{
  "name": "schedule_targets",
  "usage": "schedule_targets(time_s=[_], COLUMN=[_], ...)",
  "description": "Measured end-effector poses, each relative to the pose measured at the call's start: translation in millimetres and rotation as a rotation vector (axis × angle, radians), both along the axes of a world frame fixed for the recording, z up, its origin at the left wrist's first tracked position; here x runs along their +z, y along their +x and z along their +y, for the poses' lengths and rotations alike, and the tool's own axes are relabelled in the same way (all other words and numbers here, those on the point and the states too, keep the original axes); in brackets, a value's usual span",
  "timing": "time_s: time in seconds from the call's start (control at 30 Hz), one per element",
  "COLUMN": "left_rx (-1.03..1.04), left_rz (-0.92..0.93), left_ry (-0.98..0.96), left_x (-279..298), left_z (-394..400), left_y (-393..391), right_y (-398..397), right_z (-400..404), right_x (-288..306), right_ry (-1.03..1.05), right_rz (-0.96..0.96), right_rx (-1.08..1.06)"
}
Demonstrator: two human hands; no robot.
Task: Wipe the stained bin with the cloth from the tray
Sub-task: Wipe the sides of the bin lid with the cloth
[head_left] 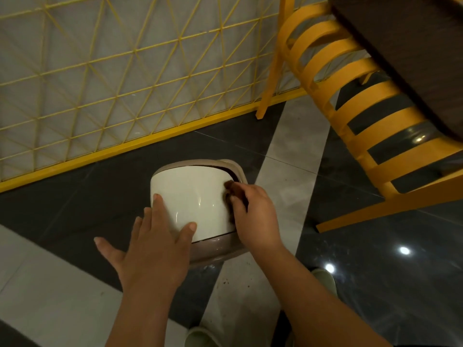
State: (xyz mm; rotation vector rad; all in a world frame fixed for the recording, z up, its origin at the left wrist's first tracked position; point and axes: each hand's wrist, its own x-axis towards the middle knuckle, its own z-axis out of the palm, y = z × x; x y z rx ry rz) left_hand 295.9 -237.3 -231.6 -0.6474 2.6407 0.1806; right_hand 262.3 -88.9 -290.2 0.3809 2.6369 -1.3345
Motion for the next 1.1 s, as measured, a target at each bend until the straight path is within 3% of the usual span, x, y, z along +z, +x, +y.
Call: schedule_targets(time_s=[0.23,0.4,0.67,0.8,0.9,0.97,1.03,1.1], left_rx=[0.027,0.013,-0.019,-0.008,0.009,0.012,0.014,0.011], left_rz=[0.013,0.015,0.019,0.023,0.030,0.038,0.045,0.056], left_ry=[0.026,0.034,0.020,0.047,0.074,0.080,0.079,0.069], left_x=[-3.8,-1.3,-0.7,-2.0,-2.3,-2.5,-2.8,-2.2], left_z=[1.2,3.8,7.9,8.1,6.2,5.2,5.5,7.1], left_y=[-1.9,-0.3,0.0,-1.8,-1.4,-0.5,-0.6,-0.5], right_y=[-13.5,-30.7,27.1,26.7,3.1,-13.8,-20.5,-14.5], right_z=[-31.1,-8.6,13.0,9.2,-4.1,-5.5,0.3,7.2], right_x=[28.6,8.1,32.4,42.6,34.2,25.8,19.1,16.2], right_ry=[0.110,0.214,0.275,0.068,0.058,0.022,0.148,0.364], right_rz=[0.277,-0.017,-0.207,-0.049,0.126,0.135,0.099,0.046], right_rx=[0.275,0.110,0.323,0.261,0.169,0.041,0.037,0.165])
